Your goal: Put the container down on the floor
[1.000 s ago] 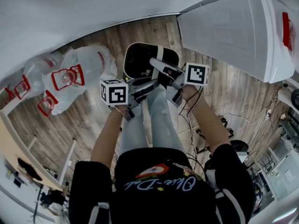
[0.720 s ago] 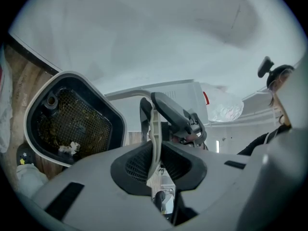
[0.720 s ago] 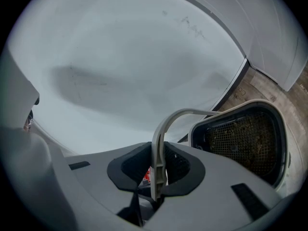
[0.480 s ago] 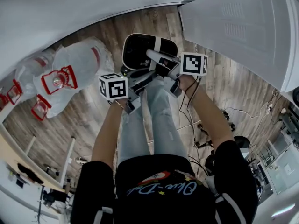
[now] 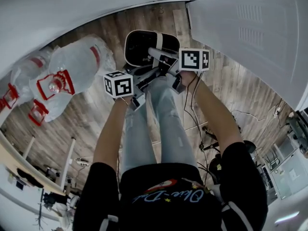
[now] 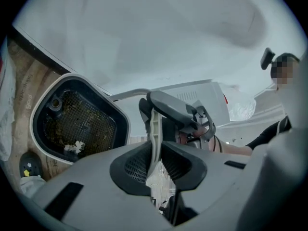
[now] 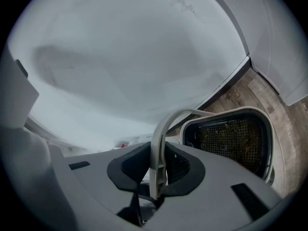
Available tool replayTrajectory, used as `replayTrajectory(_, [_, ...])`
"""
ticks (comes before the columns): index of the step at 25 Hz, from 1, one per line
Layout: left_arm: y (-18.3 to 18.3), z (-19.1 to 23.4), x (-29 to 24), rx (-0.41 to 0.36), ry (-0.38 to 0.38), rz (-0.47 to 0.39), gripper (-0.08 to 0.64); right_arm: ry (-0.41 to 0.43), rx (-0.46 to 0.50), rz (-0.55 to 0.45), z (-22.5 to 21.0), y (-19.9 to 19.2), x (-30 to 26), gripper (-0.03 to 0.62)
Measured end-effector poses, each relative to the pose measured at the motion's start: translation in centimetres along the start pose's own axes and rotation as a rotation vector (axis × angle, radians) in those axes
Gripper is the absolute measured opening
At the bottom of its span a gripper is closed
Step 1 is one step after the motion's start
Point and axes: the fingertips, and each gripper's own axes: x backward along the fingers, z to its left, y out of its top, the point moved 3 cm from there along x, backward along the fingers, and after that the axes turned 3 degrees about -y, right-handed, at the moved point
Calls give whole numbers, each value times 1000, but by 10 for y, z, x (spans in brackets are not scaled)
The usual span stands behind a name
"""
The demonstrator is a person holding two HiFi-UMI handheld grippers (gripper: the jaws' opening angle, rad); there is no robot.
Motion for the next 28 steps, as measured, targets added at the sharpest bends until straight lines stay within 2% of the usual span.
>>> replayTrajectory(6, [3,27,-15,68,7,-27,51,-29,9,15,-27,7,-13,60])
replayTrajectory(16, [6,72,-36,87,35,-29,51,-58,37,41,-70,17,-35,60])
replayTrajectory(28, [2,107,-50,75,88,-32,54,-103,45,46,-106,16,-50,60])
